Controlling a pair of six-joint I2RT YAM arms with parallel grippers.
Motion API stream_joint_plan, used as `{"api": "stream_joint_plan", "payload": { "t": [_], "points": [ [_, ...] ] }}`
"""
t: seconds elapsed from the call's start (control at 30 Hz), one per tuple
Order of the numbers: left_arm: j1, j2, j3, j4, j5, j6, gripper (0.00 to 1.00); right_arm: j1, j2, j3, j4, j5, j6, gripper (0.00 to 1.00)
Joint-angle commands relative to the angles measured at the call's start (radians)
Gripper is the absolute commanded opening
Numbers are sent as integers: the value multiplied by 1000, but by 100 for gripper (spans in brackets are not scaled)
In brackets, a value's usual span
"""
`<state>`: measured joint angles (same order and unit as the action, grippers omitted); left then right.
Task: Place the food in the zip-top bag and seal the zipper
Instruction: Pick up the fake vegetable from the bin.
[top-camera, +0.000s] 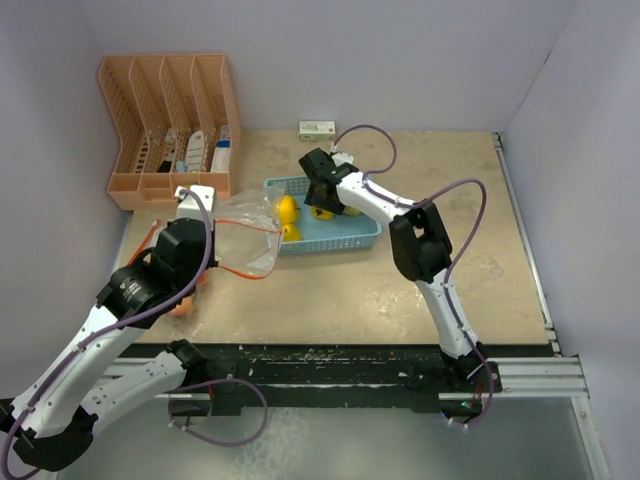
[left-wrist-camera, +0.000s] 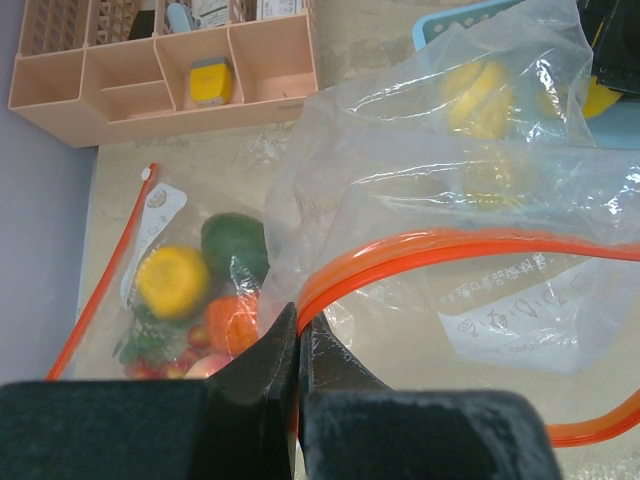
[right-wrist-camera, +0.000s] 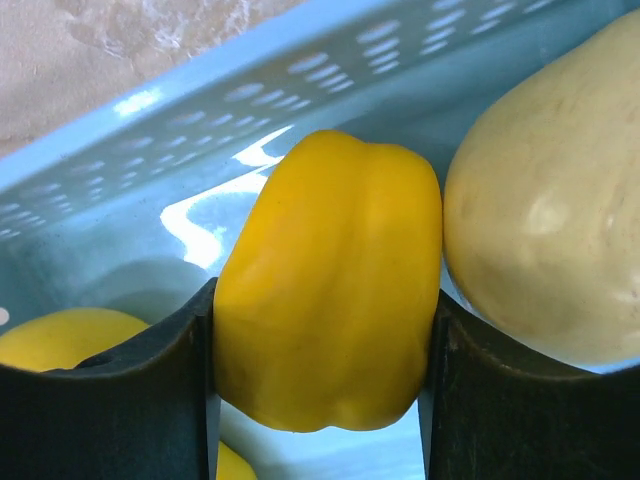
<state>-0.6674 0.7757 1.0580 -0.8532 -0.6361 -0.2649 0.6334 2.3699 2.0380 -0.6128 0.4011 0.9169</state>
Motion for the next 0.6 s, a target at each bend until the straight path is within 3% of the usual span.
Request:
{"api": "stream_joint_plan", "payload": {
  "t": [0.0,0.33,0.57],
  "points": [
    [6,8,7,18,-28,8,0,-6,-125,-112,54,27,-52,40],
    [6,111,-43,58,-35,-29,0,54,-575,-490,237,-236,-284,38],
    [9,194,-44,127,3,-39,0,103,-988,-812,409,-484,-336,36]
  ]
}}
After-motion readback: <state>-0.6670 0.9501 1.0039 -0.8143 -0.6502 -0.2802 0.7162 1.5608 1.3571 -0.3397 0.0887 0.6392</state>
